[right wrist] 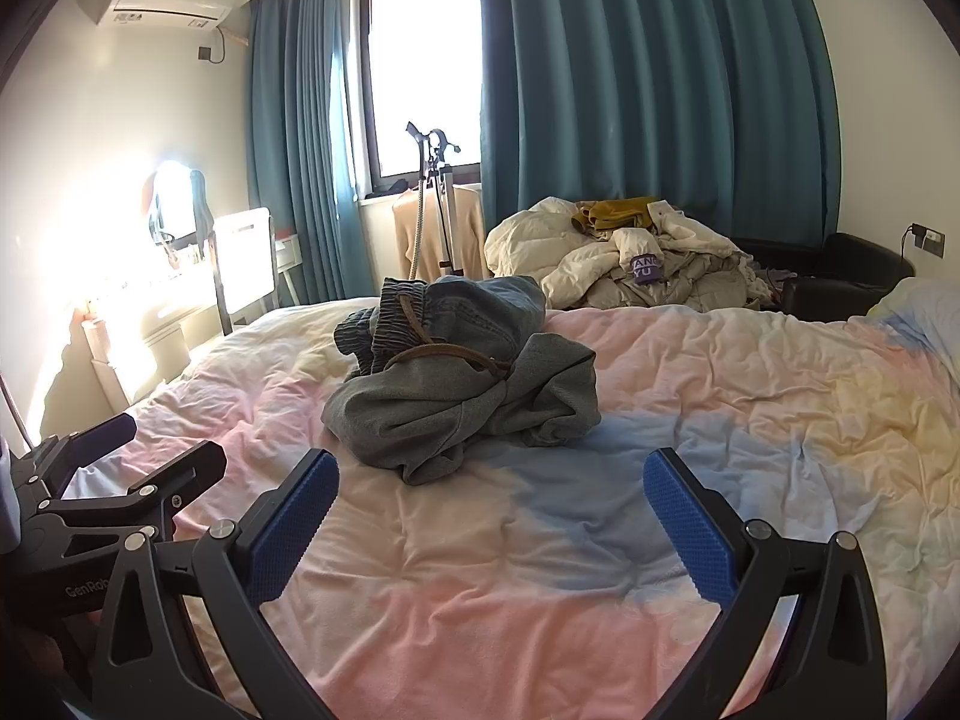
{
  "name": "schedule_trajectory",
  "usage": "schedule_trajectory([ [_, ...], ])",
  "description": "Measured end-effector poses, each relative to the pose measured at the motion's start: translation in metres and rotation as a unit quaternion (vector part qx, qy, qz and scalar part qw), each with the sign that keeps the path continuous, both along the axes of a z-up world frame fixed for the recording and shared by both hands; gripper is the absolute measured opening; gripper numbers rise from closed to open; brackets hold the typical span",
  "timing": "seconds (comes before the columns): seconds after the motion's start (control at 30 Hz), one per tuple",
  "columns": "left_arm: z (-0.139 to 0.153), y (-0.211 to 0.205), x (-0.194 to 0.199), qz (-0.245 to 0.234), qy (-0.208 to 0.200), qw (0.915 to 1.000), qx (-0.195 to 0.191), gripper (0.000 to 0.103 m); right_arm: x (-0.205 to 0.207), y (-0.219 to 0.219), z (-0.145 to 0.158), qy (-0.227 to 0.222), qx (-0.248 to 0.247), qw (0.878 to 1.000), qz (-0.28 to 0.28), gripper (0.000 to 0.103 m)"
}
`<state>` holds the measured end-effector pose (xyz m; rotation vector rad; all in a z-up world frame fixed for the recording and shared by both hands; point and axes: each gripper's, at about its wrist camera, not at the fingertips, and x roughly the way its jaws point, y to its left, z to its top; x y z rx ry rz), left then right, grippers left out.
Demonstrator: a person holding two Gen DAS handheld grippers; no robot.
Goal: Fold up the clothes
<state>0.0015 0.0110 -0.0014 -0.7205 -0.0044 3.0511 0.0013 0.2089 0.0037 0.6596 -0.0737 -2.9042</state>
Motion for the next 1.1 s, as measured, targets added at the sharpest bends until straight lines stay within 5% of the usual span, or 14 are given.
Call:
schedule_trajectory([
  [1.1,0.0009,0.0003,0.0016,-0.007,0.007,0.9999,0.001,0.103,0.0017,-0.0004,0.0009,0.002,0.000,1.000,0.001,0.103],
])
